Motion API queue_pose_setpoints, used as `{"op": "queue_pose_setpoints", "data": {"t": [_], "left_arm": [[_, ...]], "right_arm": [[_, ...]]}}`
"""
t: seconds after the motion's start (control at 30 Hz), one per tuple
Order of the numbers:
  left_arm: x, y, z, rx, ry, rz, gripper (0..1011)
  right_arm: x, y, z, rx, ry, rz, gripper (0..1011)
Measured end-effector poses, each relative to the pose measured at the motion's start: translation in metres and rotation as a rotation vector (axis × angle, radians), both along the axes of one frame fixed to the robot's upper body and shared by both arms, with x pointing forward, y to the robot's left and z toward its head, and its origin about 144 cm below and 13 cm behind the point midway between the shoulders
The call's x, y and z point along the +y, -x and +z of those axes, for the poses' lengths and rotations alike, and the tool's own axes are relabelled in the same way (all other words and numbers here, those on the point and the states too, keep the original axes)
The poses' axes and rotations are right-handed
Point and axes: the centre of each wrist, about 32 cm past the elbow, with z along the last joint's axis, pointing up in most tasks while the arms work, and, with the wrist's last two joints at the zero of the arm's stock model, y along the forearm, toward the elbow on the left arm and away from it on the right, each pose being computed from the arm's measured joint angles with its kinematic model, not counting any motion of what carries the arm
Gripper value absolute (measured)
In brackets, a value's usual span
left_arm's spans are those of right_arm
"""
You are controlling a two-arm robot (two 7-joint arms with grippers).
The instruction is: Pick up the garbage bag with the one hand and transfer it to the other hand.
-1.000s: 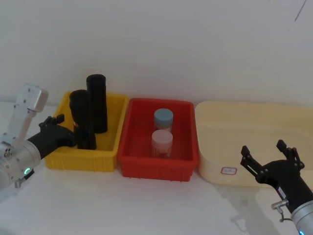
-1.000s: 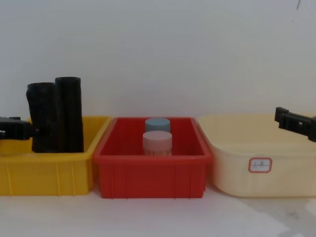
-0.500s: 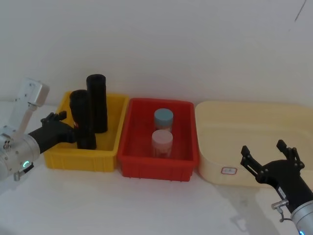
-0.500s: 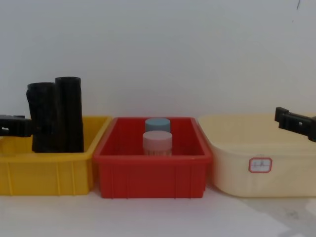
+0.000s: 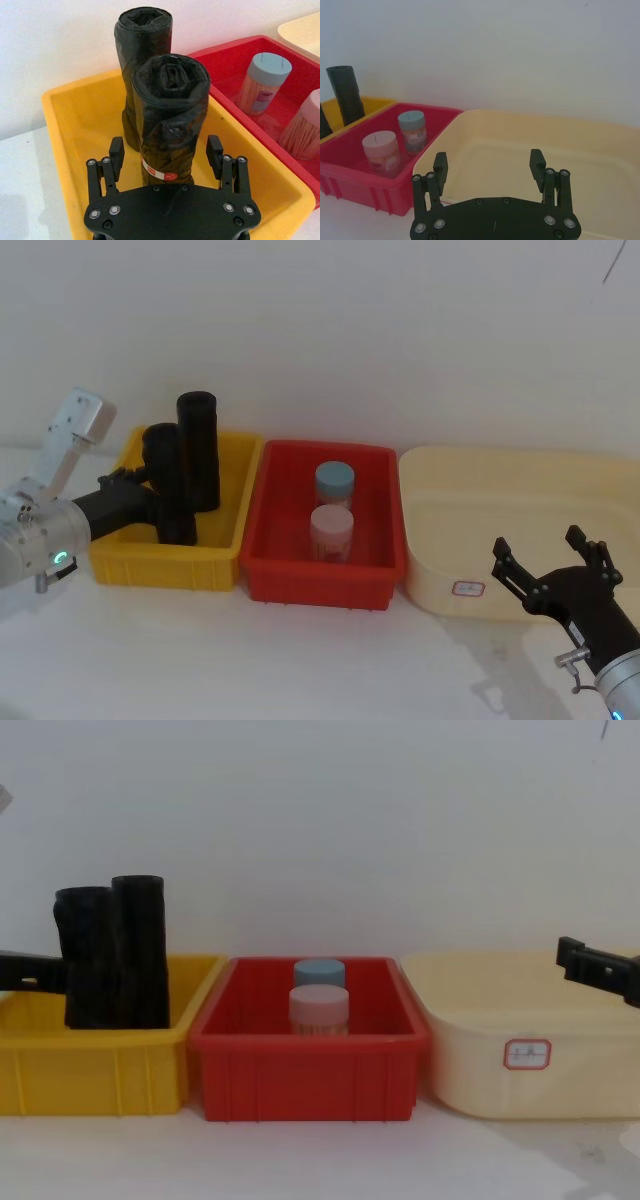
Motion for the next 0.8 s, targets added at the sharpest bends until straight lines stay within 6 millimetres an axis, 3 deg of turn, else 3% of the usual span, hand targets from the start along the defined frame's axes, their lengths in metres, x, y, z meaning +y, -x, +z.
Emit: {"op": "queue_pose_setpoints", "data": {"t": [0.8], "left_arm": [[-0.001,-0.022,0.007,0.050,-0.030,-0.032,992]], "right_arm": [[0.000,0.000,0.000,0.000,0.000,0.000,1001]]}}
